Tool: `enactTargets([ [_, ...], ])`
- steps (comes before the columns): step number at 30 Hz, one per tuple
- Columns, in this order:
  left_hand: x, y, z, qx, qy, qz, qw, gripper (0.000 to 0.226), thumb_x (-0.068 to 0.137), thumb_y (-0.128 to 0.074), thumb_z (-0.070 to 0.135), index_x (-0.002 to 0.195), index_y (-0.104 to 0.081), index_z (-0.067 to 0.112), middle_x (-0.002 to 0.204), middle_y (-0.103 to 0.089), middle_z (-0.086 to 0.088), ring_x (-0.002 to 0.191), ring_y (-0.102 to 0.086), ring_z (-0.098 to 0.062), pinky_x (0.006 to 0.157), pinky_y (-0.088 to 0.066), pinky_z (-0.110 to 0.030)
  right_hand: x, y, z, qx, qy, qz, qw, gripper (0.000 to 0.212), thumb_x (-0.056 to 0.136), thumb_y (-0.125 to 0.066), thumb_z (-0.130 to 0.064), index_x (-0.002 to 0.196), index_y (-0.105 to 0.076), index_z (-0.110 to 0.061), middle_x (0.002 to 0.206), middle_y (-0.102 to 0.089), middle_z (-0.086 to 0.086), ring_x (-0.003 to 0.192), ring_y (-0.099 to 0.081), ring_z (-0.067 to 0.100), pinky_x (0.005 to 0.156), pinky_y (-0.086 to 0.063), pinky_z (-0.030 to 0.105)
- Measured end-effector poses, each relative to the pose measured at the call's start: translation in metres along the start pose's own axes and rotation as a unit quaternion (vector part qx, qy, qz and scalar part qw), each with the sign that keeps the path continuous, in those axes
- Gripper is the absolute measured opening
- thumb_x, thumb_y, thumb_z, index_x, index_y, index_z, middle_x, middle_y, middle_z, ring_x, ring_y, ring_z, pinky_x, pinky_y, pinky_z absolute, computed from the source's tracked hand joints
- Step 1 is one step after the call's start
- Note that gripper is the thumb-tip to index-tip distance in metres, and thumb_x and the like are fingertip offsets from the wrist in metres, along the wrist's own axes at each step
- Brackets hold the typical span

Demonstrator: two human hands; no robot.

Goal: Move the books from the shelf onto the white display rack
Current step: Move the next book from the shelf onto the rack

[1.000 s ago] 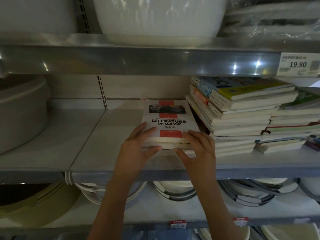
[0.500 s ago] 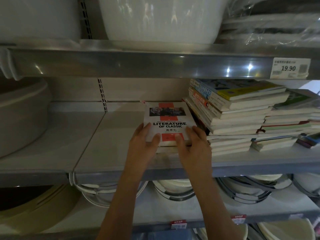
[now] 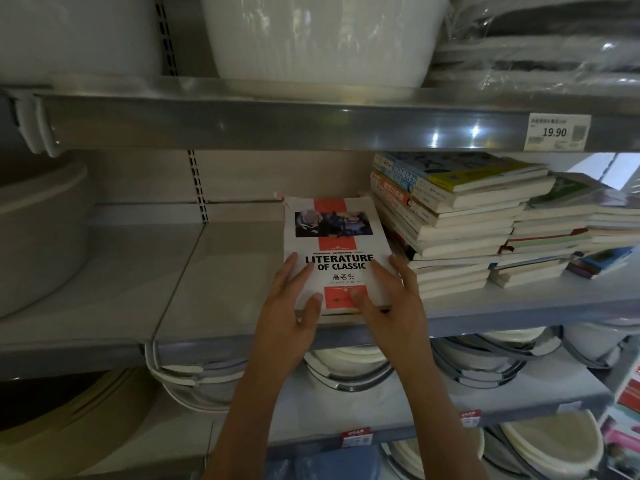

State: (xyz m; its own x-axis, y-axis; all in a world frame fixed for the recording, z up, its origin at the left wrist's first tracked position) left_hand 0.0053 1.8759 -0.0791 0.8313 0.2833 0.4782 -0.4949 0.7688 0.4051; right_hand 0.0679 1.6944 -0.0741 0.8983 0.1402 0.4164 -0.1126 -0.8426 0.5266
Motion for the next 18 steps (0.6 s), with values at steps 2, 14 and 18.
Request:
enactTargets([
  [2, -0.004, 0.002, -0.001, 0.003, 0.001, -0.003, 1.000, 0.048, 0.098, -0.056, 0.023, 0.146, -0.046, 0.018, 0.155, -0.022, 0.017, 0.141, -0.024, 0.001, 0.097, -0.031, 0.004, -0.006, -0.003, -0.003, 0.021, 0.002, -0.001, 1.000, 0.061, 0.089, -0.070, -0.035, 0.143, -0.047, -0.019, 0.157, -0.025, -0.003, 0.131, -0.038, 0.006, 0.100, -0.048, 0.027],
  [14, -0.041, 0.011, -0.003, 0.012, 0.004, -0.009, 1.000, 0.075, 0.086, -0.059, 0.047, 0.152, -0.033, 0.021, 0.156, -0.006, 0.023, 0.136, -0.013, 0.014, 0.098, -0.019, 0.006, -0.049, -0.006, -0.002, 0.032, -0.061, -0.056, 0.996, 0.073, 0.084, -0.074, -0.039, 0.147, -0.041, -0.024, 0.154, -0.030, -0.003, 0.123, -0.042, 0.005, 0.094, -0.038, 0.014],
  [18, -0.053, 0.011, -0.006, -0.023, -0.005, -0.008, 1.000, 0.077, 0.086, -0.062, 0.047, 0.151, -0.036, 0.016, 0.155, -0.008, 0.029, 0.131, -0.012, 0.029, 0.096, -0.024, 0.008, -0.065, -0.005, -0.004, 0.026, -0.031, -0.035, 0.999, 0.072, 0.086, -0.074, -0.033, 0.148, -0.040, -0.020, 0.156, -0.025, -0.003, 0.125, -0.040, 0.005, 0.096, -0.040, 0.009],
])
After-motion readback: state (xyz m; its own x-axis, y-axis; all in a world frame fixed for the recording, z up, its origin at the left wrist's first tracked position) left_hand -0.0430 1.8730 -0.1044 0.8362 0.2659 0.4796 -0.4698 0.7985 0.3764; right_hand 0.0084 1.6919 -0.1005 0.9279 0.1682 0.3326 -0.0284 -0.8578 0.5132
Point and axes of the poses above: each hand's wrist, its own x-axis towards the middle knuckle, its own y-axis out of the back of the hand, z = x × y, the point moved 10 cm from there along x, towards the middle knuckle
